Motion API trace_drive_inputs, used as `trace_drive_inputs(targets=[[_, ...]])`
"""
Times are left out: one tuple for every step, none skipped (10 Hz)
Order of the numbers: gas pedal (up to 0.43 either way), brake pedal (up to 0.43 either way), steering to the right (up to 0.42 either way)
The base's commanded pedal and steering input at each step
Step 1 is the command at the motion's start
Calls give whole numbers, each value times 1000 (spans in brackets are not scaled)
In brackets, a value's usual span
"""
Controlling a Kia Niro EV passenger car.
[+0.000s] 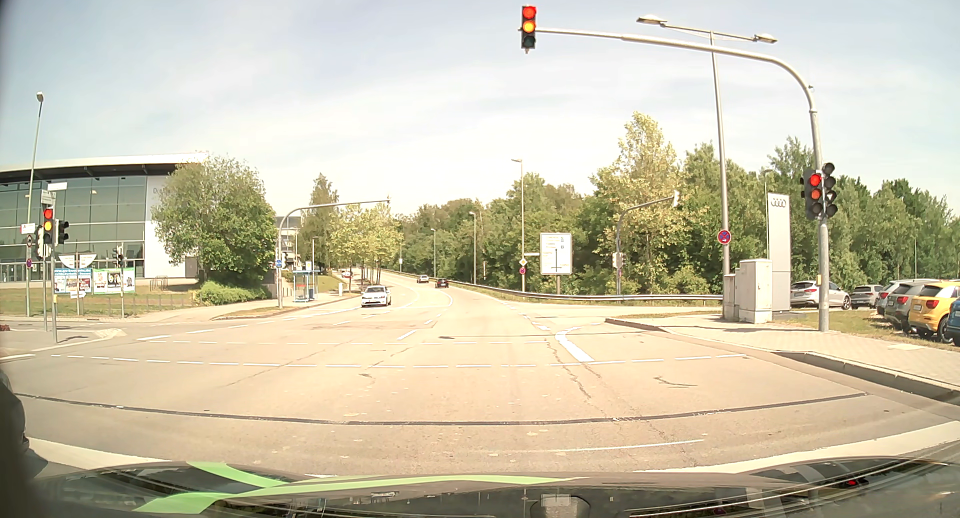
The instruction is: Follow the waypoints while adhering to traffic rules and regulations
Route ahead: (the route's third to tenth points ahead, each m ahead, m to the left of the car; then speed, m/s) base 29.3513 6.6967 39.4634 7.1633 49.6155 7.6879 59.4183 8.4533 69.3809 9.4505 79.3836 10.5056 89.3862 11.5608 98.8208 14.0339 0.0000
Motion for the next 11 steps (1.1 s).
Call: trace_drive_inputs(targets=[[0, 189, 0], [0, 189, 0], [0, 183, 0], [0, 177, 0], [0, 165, 0], [0, 140, 0], [0, 110, 0], [0, 49, 0], [0, 0, -1], [0, 0, -4], [0, 0, -6]])
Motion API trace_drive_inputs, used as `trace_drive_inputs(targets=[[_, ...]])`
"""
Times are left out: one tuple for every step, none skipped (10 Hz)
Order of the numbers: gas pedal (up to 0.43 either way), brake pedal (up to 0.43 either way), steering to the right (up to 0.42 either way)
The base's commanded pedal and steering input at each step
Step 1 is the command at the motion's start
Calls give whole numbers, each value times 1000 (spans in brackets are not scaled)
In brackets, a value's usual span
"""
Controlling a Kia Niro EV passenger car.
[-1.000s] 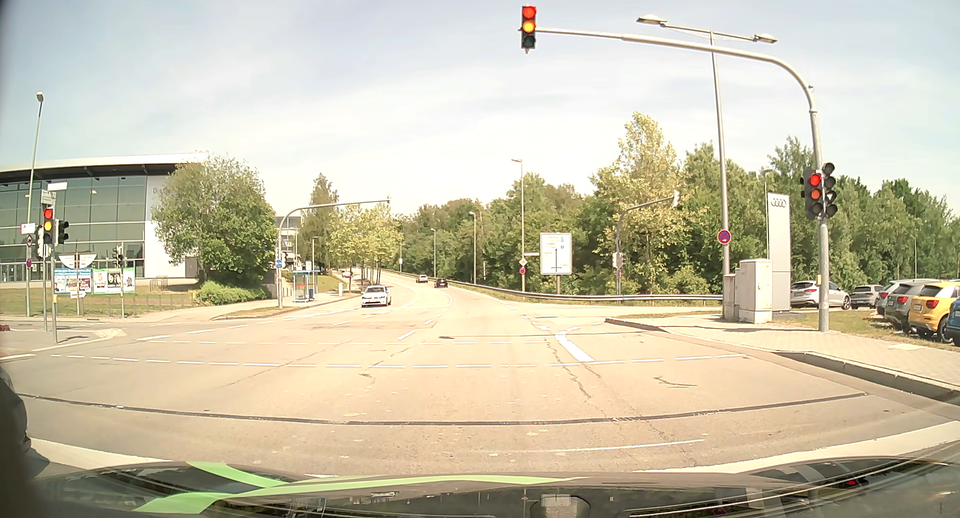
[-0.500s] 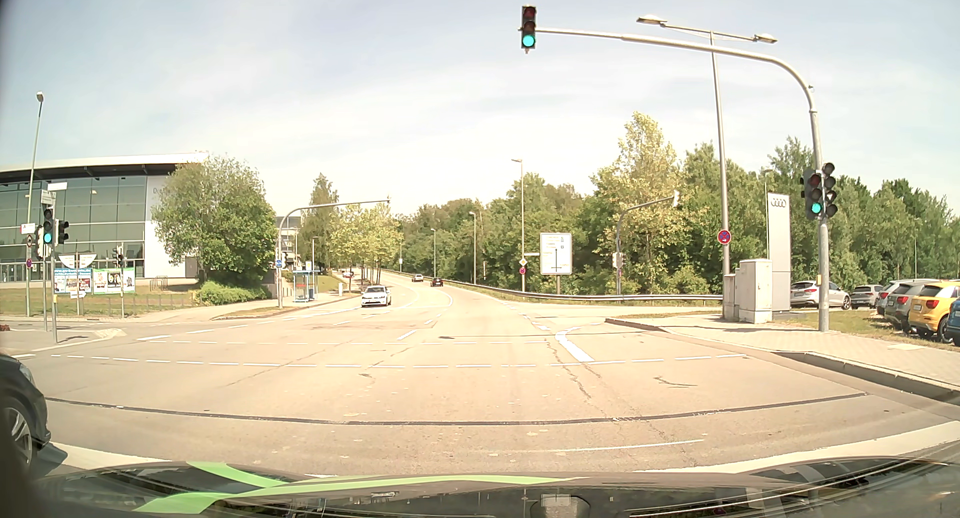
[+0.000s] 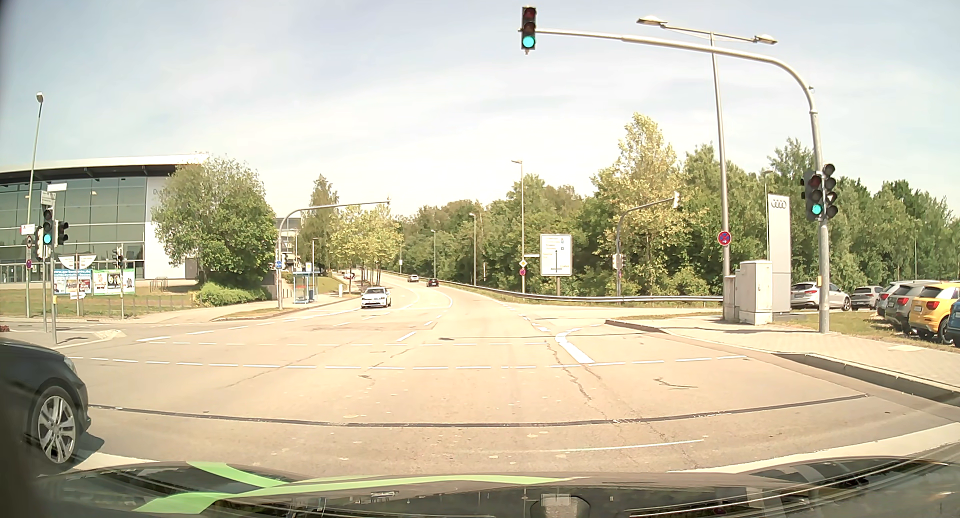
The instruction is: Follow the waypoints while adhering to traffic rules and regulations
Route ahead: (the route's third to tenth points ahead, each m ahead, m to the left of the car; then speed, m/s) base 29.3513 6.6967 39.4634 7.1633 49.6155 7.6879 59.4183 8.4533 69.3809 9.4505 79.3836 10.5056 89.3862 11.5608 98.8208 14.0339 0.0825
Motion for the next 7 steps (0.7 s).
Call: trace_drive_inputs(targets=[[0, 0, -7], [0, 0, -7], [0, 0, -7], [0, 0, -8], [0, 0, -8], [0, 0, -8], [0, 0, -9]])
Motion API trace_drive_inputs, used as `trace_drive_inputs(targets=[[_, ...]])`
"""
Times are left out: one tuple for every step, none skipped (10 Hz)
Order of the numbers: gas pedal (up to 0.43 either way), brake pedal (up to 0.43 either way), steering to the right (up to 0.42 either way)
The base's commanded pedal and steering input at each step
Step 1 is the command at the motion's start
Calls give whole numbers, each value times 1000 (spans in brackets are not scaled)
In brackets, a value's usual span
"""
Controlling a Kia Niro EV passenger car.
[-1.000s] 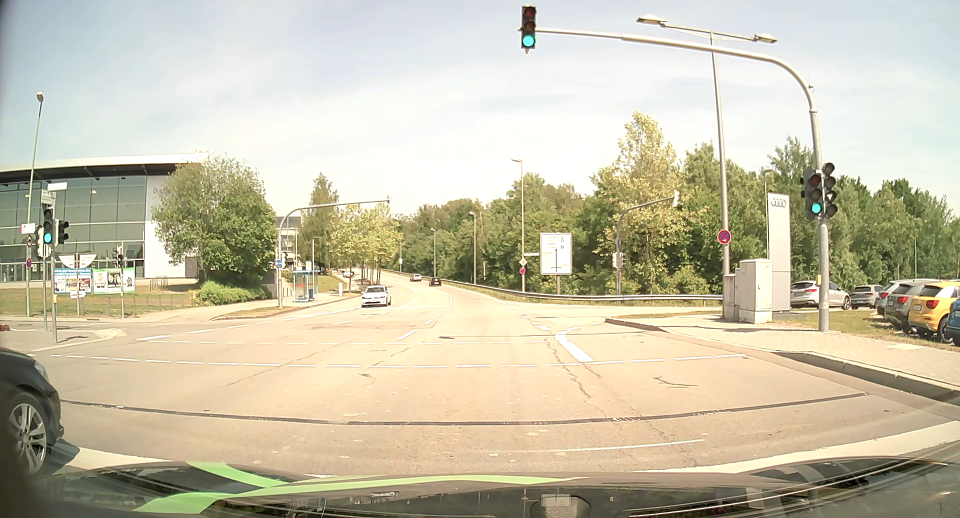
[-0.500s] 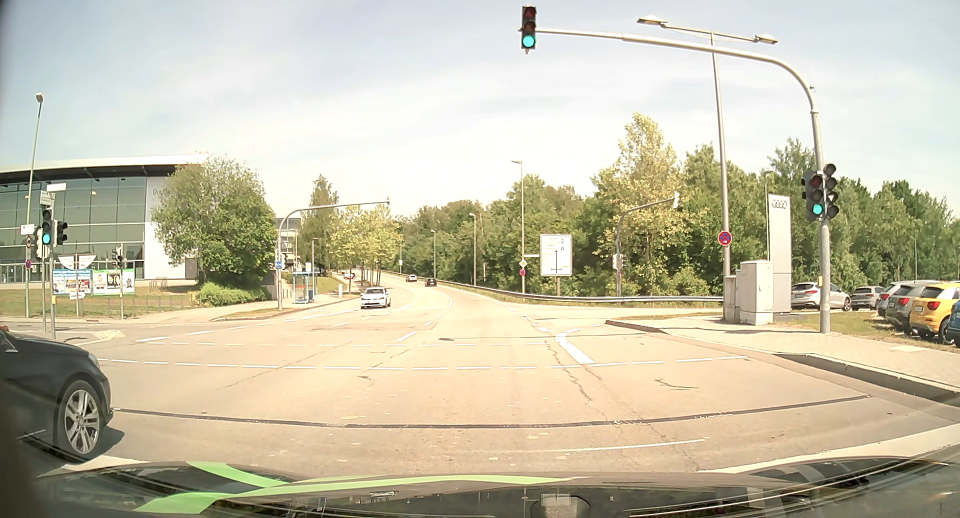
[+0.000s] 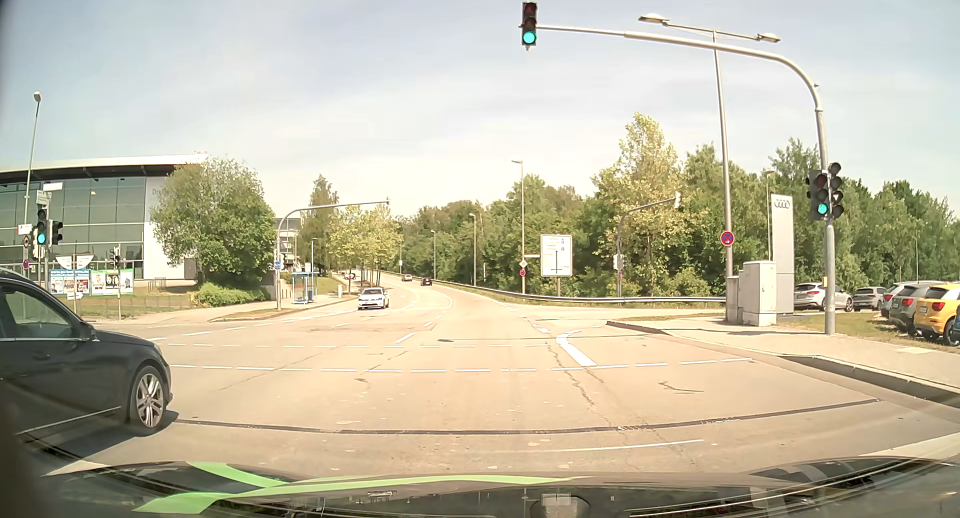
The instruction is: Follow the waypoints while adhering to traffic rules and regulations
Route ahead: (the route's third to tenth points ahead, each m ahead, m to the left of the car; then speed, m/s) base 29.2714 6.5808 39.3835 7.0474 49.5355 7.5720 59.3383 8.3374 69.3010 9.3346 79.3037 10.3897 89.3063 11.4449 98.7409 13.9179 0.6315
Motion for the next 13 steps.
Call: trace_drive_inputs(targets=[[0, 0, -12], [47, 0, -15], [79, 0, -16], [98, 0, -16], [130, 0, -16], [169, 0, -16], [189, 0, -16], [209, 0, -16], [220, 0, -16], [220, 0, -16], [220, 0, -16], [228, 0, -16], [228, 0, -16]])
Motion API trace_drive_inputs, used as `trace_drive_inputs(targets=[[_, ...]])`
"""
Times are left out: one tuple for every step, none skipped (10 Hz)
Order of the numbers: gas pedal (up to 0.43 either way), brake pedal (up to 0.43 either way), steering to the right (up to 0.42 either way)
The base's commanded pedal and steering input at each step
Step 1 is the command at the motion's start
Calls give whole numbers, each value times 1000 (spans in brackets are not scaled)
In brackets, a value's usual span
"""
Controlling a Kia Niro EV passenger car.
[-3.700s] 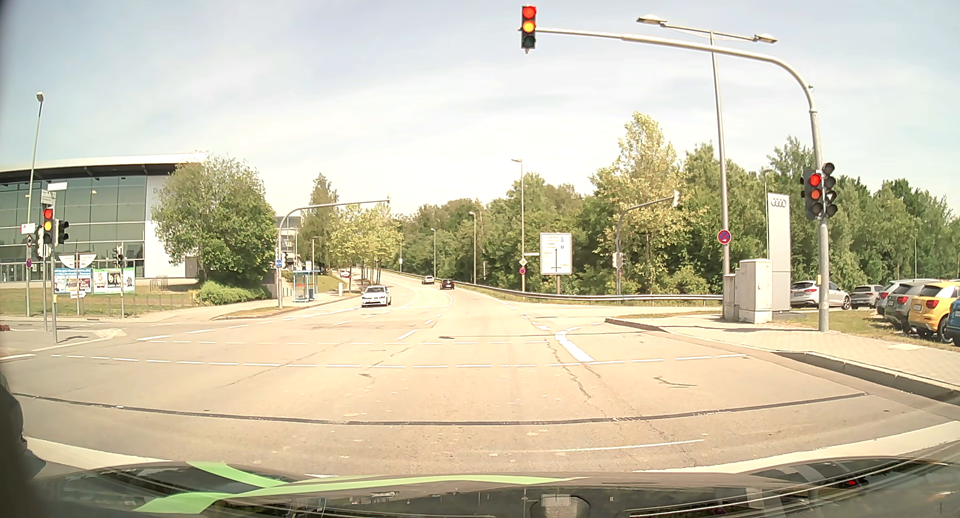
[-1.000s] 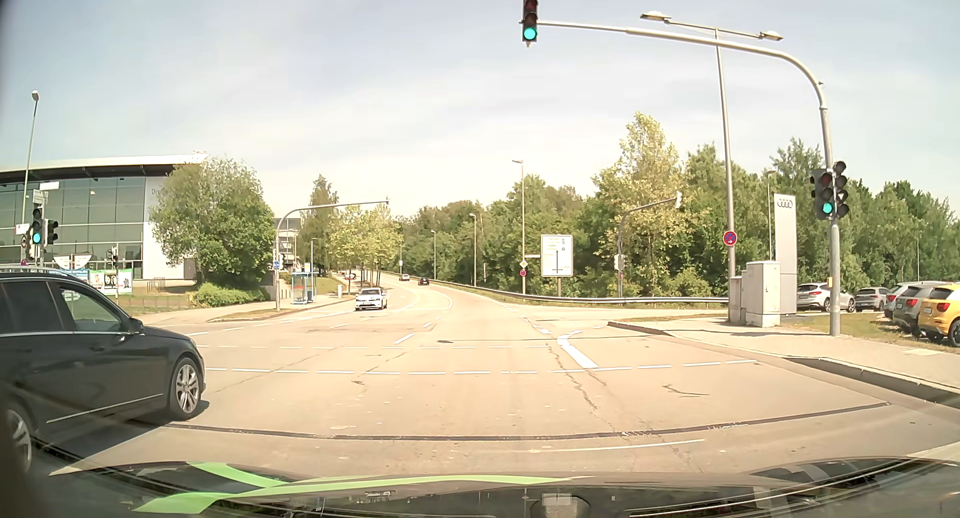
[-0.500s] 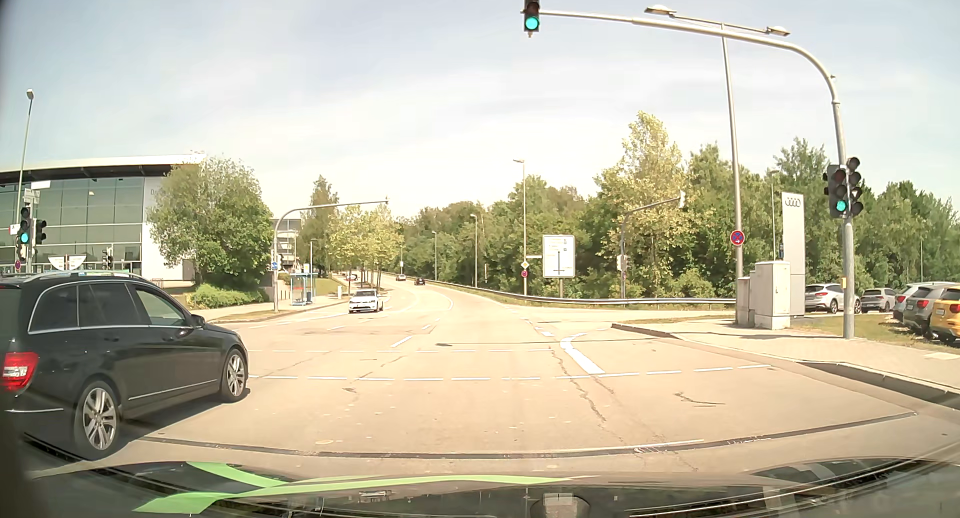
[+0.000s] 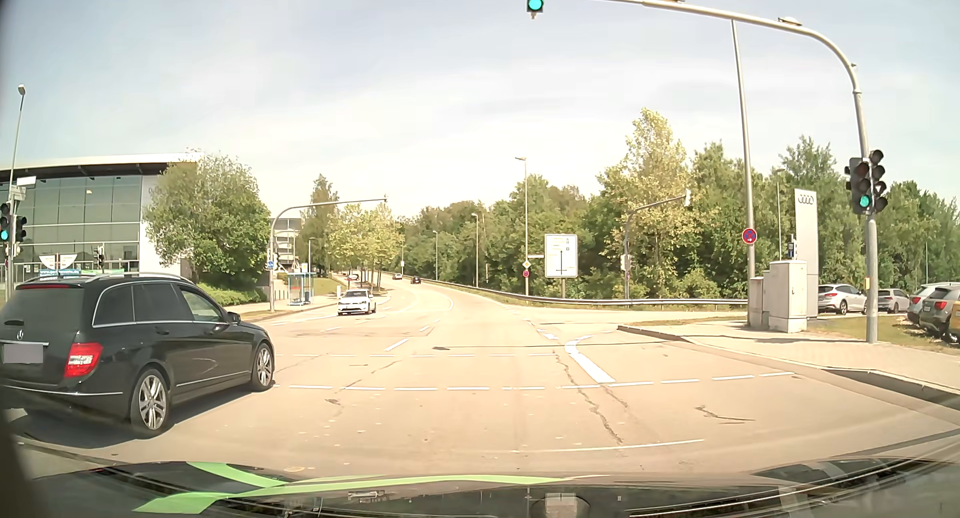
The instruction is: Follow the waypoints while adhering to traffic rules and regulations
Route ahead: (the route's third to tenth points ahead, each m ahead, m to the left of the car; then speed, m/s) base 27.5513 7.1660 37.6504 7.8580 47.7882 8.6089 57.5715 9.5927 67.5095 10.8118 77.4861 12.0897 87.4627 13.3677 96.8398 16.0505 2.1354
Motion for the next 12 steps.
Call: trace_drive_inputs(targets=[[228, 0, -16], [228, 0, -16], [228, 0, -17], [228, 0, -19], [228, 0, -20], [228, 0, -20], [228, 0, -20], [228, 0, -20], [228, 0, -20], [228, 0, -20], [228, 0, -20], [228, 0, -20]])
